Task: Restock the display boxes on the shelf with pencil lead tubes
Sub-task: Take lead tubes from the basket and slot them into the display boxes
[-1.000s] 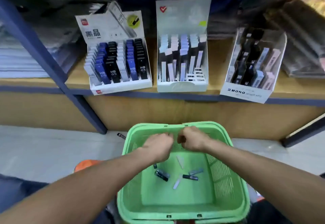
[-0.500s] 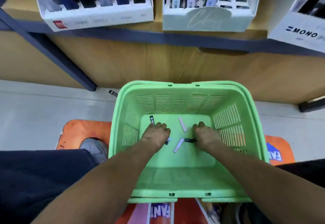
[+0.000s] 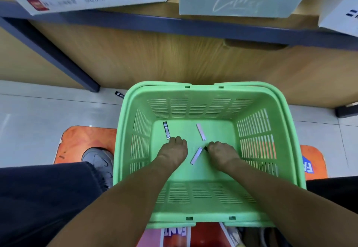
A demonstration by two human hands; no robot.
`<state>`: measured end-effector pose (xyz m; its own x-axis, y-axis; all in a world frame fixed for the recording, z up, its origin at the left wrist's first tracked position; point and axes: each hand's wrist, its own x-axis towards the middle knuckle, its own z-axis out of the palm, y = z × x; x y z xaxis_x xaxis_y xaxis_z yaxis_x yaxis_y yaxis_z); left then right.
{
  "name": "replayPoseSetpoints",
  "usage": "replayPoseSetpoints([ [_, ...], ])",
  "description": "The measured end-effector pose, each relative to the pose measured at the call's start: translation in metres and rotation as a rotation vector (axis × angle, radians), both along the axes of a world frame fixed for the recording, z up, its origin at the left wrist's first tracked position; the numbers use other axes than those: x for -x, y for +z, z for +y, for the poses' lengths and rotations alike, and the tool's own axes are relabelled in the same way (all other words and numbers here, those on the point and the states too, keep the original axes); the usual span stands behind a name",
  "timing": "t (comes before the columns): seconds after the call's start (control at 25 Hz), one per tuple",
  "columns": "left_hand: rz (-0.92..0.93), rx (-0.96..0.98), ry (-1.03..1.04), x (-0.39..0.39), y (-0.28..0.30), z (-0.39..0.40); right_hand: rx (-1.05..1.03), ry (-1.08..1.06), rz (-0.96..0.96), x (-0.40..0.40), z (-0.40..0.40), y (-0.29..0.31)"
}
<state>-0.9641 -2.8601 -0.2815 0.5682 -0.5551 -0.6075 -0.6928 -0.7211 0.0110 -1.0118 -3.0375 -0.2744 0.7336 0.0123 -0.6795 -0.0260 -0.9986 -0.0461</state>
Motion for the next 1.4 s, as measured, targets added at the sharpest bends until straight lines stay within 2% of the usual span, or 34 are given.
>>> replayPoseSetpoints([
  [0.08,0.011,0.024,0.06,0.005,-0.001,-0.002,-0.043,-0.067,0.032,0.0,0.001,0.001],
  [0.12,0.072,0.087,0.194,0.007,0.0,-0.006,-0.092,-0.132,0.042,-0.001,0.001,0.003],
  [0.24,0.498,0.46,0.957,0.002,0.005,-0.022,-0.341,-0.484,0.056,-0.011,0.001,0.002],
  [0.32,0.665,0.611,1.252,-0.002,0.014,-0.03,-0.587,-0.708,0.079,-0.015,0.005,0.006],
  [0.48,0.922,0.678,1.409,-0.004,0.029,-0.023,-0.982,-0.886,0.098,-0.02,0.015,0.017],
  [0.56,0.981,0.705,1.473,-0.004,0.028,-0.015,-1.037,-0.908,0.097,-0.022,0.021,0.019],
  [0.68,0.954,0.772,1.593,-0.009,0.023,-0.01,-0.941,-0.916,0.07,-0.026,0.027,0.022],
  [0.84,0.921,0.845,1.698,-0.013,0.027,-0.011,-1.025,-0.853,0.246,-0.024,0.043,0.034],
  [0.92,0.788,0.836,1.759,-0.015,0.022,-0.011,-0.963,-0.869,0.28,-0.027,0.047,0.038],
  [0.96,0.63,0.79,1.721,-0.017,0.015,-0.009,-0.834,-0.836,0.241,-0.03,0.046,0.038],
  [1.04,0.289,0.597,1.463,-0.023,0.008,-0.003,-0.445,-0.706,0.13,-0.033,0.042,0.032],
  [1.12,0.078,0.451,1.256,-0.028,0.008,0.002,-0.176,-0.624,0.114,-0.028,0.039,0.022],
  [1.24,0.0,0.354,1.222,-0.036,0.006,0.003,-0.129,-0.625,0.155,-0.015,0.044,0.005],
  [1.4,0.076,0.304,1.241,-0.043,-0.005,0.005,-0.121,-0.588,-0.058,-0.023,0.041,0.007],
])
